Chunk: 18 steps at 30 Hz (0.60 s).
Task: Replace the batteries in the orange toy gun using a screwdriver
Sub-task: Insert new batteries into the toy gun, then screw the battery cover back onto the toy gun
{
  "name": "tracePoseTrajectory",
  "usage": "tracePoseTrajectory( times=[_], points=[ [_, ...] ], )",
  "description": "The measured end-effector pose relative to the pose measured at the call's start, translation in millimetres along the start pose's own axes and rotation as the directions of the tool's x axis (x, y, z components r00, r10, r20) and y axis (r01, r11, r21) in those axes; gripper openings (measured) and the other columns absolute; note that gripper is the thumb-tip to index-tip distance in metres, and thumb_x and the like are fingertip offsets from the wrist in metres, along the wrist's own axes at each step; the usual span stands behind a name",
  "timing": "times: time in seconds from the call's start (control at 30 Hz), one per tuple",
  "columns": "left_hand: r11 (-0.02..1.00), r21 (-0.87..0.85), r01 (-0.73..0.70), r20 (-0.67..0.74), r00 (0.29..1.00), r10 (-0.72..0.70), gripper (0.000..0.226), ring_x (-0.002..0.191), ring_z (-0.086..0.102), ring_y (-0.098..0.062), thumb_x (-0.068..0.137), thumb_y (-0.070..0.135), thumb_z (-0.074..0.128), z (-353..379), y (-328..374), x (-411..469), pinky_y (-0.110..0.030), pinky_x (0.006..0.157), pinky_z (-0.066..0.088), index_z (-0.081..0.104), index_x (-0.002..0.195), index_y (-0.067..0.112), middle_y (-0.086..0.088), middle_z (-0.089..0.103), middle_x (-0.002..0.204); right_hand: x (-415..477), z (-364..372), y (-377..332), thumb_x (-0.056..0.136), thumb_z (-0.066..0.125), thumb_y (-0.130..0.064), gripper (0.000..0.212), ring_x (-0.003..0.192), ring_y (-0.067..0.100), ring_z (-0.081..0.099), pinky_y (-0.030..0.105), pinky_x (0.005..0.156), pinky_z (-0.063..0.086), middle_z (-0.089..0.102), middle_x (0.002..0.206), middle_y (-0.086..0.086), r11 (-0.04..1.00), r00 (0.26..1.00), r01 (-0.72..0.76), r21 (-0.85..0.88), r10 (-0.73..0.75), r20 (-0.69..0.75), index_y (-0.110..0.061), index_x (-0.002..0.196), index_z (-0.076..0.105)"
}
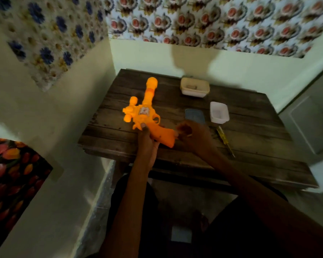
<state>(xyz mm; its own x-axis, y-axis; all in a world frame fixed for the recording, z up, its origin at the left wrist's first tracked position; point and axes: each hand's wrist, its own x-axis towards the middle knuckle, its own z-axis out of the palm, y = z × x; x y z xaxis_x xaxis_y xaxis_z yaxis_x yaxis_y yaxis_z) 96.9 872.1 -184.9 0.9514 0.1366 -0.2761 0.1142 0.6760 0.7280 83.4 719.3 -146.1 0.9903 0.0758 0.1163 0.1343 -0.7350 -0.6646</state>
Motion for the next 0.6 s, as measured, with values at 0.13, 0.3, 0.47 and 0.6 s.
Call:
tracePoseTrajectory(
  times=[0.13,0.3,0.47,0.6],
  points=[
    [0.999,0.033,-0.008,-0.009,1.0,0.009,0.046,0.092,0.06,-0.013,0.104,0.034,0.028,-4.1,-4.8,9.7,-0.038,0.087,0.049,0.033,0.144,0.011,-0.006,0.057,0.117,-24.2,-45.6,50.7,0.089,0.063,-0.019,0.008,0.075,-0.004,0.053,0.011,0.066,0.038,0.063,0.088,-0.011,0.98,0.954,-0.191,-0.061,0.171,-0.247,-0.025,0.093,0.067],
    [0.994,0.112,-0.007,-0.06,0.998,0.014,0.048,0.113,0.059,-0.021,0.103,0.039,0.027,-2.8,-4.2,9.8,-0.035,0.087,0.05,0.034,0.144,0.014,-0.01,0.056,0.131,-43.4,-90.7,113.4,0.083,0.068,-0.022,0.01,0.063,0.013,0.065,0.035,0.069,0.057,0.07,0.07,-0.001,0.89,0.839,-0.455,0.015,0.434,-0.329,-0.024,0.073,0.069],
    [0.99,0.134,-0.041,-0.049,0.998,0.048,0.054,0.133,0.044,-0.033,0.103,0.041,0.028,-3.6,-5.0,9.1,-0.046,0.104,0.042,0.027,0.148,0.012,-0.018,0.043,0.146,-40.6,-92.9,122.3,0.083,0.071,-0.016,0.012,0.056,0.004,0.061,0.02,0.058,0.047,0.064,0.059,-0.008,0.88,0.843,-0.473,0.051,0.469,-0.262,-0.023,0.074,0.071],
    [0.992,0.12,-0.049,-0.039,0.998,0.054,0.052,0.11,0.059,-0.021,0.104,0.038,0.025,-1.8,-4.1,6.4,-0.042,0.099,0.047,0.027,0.148,0.011,-0.013,0.05,0.135,-33.7,-92.2,120.3,0.085,0.07,-0.018,0.004,0.068,0.01,0.066,0.024,0.068,0.051,0.071,0.074,0.0,0.884,0.86,-0.464,0.061,0.466,-0.208,-0.019,0.085,0.073]
  ],
)
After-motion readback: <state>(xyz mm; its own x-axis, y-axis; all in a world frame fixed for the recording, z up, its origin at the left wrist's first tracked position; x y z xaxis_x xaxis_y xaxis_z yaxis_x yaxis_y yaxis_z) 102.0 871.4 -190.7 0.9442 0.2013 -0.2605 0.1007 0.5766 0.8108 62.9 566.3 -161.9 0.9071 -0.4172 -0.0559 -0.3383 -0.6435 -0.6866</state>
